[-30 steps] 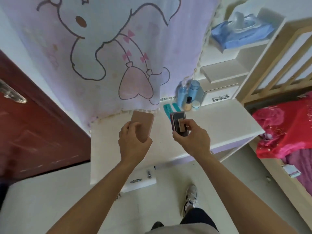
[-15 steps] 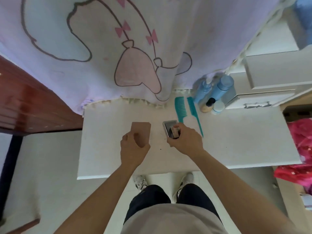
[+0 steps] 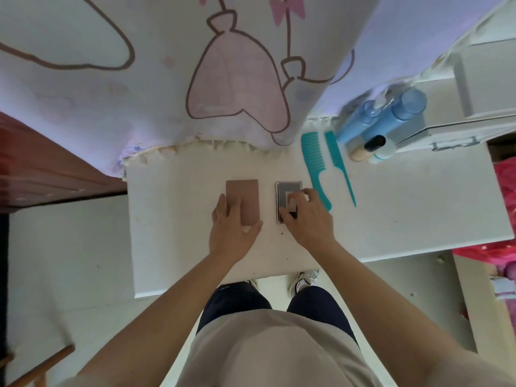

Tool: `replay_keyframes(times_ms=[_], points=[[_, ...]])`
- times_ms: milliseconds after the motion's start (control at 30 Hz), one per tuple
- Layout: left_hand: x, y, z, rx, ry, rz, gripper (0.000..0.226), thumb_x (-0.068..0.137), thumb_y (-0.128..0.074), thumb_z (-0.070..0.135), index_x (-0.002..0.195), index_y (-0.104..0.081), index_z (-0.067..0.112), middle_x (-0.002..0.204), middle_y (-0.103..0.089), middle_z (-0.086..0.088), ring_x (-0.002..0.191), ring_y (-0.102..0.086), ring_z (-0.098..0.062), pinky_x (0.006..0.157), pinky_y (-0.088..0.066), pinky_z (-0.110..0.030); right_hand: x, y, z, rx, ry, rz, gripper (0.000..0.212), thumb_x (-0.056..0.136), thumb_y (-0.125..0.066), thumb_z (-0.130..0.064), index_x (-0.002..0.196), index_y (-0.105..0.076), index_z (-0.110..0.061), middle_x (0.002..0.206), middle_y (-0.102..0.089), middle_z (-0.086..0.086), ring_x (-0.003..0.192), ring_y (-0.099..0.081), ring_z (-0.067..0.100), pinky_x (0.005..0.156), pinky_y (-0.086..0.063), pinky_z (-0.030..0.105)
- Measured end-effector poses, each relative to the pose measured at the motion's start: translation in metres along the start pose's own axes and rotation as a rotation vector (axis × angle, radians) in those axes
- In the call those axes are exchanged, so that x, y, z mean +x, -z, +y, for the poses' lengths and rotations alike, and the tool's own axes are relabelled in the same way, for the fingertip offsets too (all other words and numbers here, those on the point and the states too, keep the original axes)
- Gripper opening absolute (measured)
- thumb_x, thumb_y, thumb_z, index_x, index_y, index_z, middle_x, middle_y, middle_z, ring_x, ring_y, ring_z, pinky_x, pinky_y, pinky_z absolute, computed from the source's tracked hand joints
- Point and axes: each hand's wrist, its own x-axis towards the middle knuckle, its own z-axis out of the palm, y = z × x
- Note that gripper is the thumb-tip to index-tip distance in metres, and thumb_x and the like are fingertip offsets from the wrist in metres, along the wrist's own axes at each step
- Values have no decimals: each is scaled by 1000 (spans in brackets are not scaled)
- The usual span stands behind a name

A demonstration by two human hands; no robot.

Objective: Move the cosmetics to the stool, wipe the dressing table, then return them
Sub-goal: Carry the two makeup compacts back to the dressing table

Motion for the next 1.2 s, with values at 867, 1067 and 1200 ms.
replay_keyframes(times_ms=[867, 1067, 1200], points=[[59, 14, 37, 495, -286, -134, 85, 83, -54, 31, 153, -6, 22, 159, 4, -12, 146, 5, -31, 112, -25, -48, 76, 18, 13, -348, 249, -203, 75, 96, -41, -55, 156, -12, -21, 164, -8, 10, 145, -18, 40, 117, -21, 50], [49, 29, 36, 383, -318, -26, 70, 88, -55, 30, 150, -25, 15, 155, -19, -15, 143, -13, -31, 110, -30, -47, 62, 30, 13, -239, 276, -176, 67, 101, -35, -52, 158, -15, -23, 165, -10, 8, 151, -11, 33, 120, -16, 46], [27, 64, 34, 315, -369, 302, 51, 95, -54, 30, 139, -47, 7, 146, -43, -18, 137, -36, -36, 104, -36, -50, 46, 66, -4, -77, 372, 43, 47, 102, -42, -42, 140, -50, -16, 148, -46, 9, 135, -42, 30, 105, -40, 46]])
